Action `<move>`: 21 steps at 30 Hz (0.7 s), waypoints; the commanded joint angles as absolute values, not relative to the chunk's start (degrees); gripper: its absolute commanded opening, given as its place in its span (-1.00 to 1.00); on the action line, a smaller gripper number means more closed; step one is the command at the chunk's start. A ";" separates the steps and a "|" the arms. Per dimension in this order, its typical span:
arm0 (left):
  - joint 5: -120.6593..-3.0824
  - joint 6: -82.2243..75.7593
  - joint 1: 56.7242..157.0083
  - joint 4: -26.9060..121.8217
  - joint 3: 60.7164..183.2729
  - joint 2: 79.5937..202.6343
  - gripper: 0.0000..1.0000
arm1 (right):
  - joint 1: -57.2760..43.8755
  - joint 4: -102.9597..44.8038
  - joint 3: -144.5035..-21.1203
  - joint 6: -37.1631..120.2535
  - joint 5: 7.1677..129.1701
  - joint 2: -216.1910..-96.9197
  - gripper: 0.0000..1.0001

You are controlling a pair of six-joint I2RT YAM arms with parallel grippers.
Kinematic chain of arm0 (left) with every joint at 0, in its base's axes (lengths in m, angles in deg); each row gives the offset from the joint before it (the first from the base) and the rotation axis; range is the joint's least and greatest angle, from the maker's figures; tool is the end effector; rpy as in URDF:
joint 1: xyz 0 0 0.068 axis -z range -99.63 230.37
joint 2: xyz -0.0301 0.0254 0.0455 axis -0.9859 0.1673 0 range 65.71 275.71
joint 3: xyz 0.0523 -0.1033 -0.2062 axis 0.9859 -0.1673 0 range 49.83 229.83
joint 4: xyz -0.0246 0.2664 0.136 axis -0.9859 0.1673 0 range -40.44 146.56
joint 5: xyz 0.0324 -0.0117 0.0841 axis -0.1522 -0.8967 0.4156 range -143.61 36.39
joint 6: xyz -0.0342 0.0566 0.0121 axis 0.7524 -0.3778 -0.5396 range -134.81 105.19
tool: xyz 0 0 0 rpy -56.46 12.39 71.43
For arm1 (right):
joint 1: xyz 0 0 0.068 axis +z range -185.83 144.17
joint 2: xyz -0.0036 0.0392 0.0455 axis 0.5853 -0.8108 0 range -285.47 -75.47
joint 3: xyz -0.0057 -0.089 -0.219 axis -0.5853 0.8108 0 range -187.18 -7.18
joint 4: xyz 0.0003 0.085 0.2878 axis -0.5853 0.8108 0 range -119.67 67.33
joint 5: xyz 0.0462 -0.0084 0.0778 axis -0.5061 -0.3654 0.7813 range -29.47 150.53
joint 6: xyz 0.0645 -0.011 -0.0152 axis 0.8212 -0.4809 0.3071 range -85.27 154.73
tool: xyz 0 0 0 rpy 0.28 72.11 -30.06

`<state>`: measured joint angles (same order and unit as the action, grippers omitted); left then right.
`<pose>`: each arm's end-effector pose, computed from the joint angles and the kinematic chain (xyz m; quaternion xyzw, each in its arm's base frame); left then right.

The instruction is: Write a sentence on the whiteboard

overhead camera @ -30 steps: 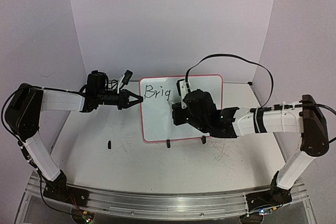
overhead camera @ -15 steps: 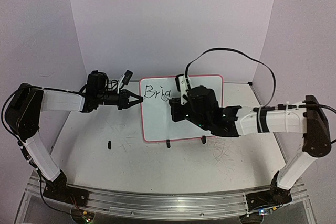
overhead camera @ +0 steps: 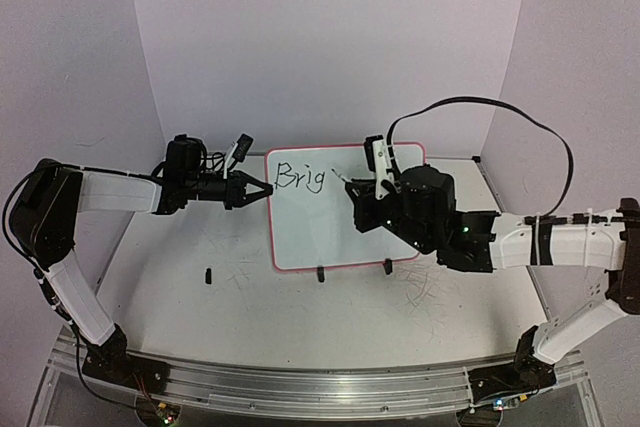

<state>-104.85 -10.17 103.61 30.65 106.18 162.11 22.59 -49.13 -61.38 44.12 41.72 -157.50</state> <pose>0.3538 -0.1975 0.1616 0.3614 0.6944 -0.4690 0.4088 0.2205 0.3255 0.2390 -0.2126 0.7236 0.2571 0.6042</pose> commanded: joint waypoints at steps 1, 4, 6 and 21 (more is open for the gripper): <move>-103.18 -12.72 103.31 28.11 106.57 159.22 -1.00 | 22.45 -49.80 -65.04 41.23 40.71 -160.11 -1.00; -103.03 -12.71 103.31 28.12 106.51 159.15 -1.00 | 22.42 -48.40 -66.56 41.75 39.71 -161.86 -1.00; -102.92 -12.72 103.31 28.17 106.49 159.10 -1.00 | 22.47 -47.54 -67.27 41.61 39.82 -162.72 -1.00; -103.02 -12.81 103.31 28.29 106.56 158.92 -1.00 | 22.42 -46.90 -67.74 42.35 39.77 -163.67 -1.00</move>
<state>-104.85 -10.17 103.61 30.67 106.16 162.11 22.59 -46.25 -64.93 42.06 40.77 -162.75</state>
